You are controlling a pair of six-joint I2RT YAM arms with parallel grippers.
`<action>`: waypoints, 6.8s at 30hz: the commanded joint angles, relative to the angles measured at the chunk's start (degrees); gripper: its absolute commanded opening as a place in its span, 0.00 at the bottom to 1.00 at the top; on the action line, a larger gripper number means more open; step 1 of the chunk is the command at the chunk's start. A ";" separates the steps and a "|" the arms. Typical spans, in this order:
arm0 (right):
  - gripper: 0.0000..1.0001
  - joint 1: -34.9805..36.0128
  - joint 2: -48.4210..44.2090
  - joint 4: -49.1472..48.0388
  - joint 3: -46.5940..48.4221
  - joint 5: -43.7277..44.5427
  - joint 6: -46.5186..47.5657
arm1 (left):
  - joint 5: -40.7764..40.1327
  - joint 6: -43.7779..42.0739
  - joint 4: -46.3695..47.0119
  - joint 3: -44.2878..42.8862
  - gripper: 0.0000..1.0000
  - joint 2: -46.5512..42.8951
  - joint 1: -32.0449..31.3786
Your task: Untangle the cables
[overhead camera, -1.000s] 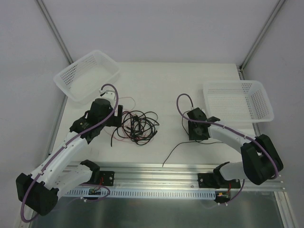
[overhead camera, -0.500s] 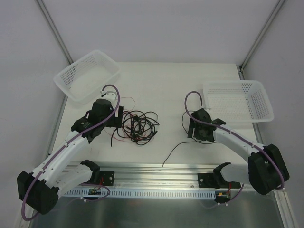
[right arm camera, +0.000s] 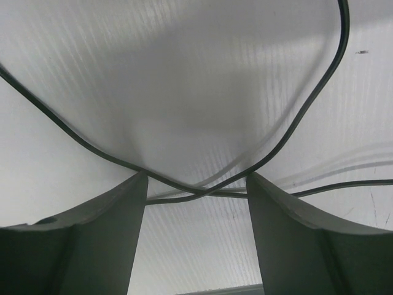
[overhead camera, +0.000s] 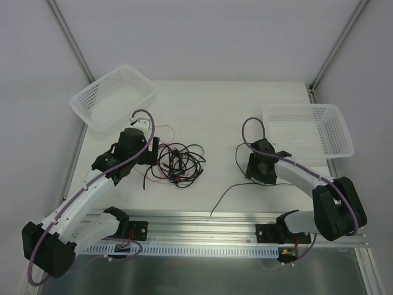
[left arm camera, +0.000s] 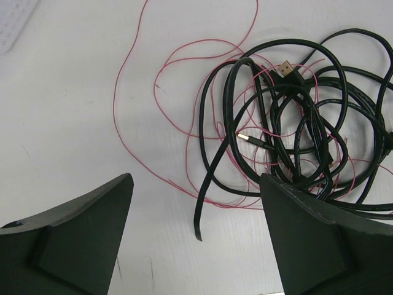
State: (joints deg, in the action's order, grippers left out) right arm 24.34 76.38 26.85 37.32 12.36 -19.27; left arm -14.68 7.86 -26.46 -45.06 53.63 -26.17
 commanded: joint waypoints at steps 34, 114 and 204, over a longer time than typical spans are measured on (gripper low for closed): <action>0.01 15.21 -5.61 6.09 20.75 -3.40 8.80 | -2.90 -1.18 0.62 0.67 0.85 -2.39 0.25; 0.64 -20.14 -2.98 1.02 33.53 -5.39 21.61 | 0.44 -0.65 0.71 0.50 0.85 -0.72 0.25; 0.63 -34.11 14.33 10.32 43.44 -7.89 6.43 | 2.28 -0.74 0.62 0.41 0.86 -0.71 0.25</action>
State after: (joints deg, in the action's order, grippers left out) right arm -11.92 97.56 33.50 76.18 2.24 -16.38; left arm -13.61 7.86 -26.44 -44.42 53.08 -26.17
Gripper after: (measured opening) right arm 0.602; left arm 0.862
